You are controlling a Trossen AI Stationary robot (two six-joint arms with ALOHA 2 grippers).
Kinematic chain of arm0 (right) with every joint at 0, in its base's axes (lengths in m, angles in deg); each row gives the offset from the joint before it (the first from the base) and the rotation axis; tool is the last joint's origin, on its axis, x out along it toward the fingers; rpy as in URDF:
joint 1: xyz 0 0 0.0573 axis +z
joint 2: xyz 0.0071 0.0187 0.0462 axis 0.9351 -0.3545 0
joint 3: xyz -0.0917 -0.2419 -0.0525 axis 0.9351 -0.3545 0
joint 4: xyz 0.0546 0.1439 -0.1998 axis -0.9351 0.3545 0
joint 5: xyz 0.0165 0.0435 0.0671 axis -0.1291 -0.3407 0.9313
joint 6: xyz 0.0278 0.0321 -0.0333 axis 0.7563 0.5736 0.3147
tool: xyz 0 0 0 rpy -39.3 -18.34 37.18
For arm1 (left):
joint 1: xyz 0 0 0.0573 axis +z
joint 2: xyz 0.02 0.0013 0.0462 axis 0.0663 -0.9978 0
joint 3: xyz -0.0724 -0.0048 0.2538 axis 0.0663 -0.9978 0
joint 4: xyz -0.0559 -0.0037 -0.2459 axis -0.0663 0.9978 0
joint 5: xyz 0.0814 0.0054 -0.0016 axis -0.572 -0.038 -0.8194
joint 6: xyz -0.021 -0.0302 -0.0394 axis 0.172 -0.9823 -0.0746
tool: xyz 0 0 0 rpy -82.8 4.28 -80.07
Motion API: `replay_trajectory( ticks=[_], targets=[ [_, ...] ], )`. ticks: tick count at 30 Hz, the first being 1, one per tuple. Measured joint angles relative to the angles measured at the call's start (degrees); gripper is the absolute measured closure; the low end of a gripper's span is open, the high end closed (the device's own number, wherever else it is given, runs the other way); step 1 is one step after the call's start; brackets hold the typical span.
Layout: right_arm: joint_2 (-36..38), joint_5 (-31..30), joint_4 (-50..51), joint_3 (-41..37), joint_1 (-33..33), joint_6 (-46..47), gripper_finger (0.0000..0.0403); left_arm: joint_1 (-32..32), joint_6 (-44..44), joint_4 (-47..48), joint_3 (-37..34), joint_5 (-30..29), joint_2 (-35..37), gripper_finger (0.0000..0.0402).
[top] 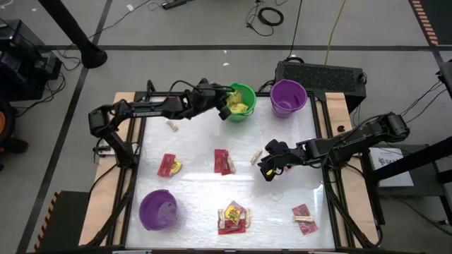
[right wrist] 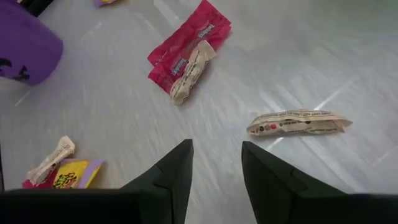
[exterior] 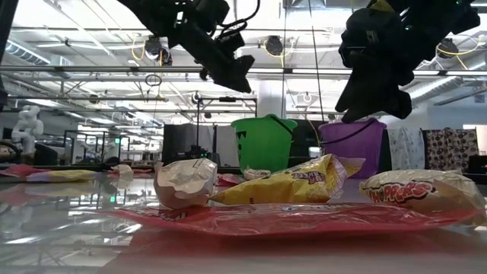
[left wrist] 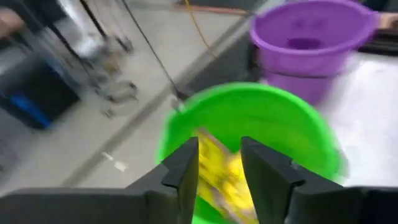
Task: Sort candy by brand, put in halloween buckets
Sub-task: Put the yellow candy into the green bucket
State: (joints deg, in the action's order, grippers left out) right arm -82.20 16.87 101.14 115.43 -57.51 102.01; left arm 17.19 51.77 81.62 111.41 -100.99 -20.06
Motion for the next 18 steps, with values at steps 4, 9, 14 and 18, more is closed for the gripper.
replay_trajectory(
  ticks=[4, 9, 14, 18],
  targets=[
    [0.00, 0.00, 0.00, 0.00, 0.00, -0.07, 0.0273, -2.35, -6.64, 5.83, 0.08, 7.76, 5.17, 0.0262],
    [0.00, 0.00, -0.07, 0.00, 0.00, -2.40, 0.0273, -7.08, -12.27, 26.07, 0.07, 16.35, 11.22, 0.0260],
    [0.00, -0.26, -0.25, -0.04, -0.22, -6.48, 0.0273, -12.89, -16.10, 47.64, 0.08, 17.80, 13.56, 0.0260],
    [0.00, -0.39, -1.98, -0.04, -1.41, -9.63, 0.0273, -17.30, -20.21, 55.65, -1.48, 17.45, 12.34, 0.0260]
  ],
)
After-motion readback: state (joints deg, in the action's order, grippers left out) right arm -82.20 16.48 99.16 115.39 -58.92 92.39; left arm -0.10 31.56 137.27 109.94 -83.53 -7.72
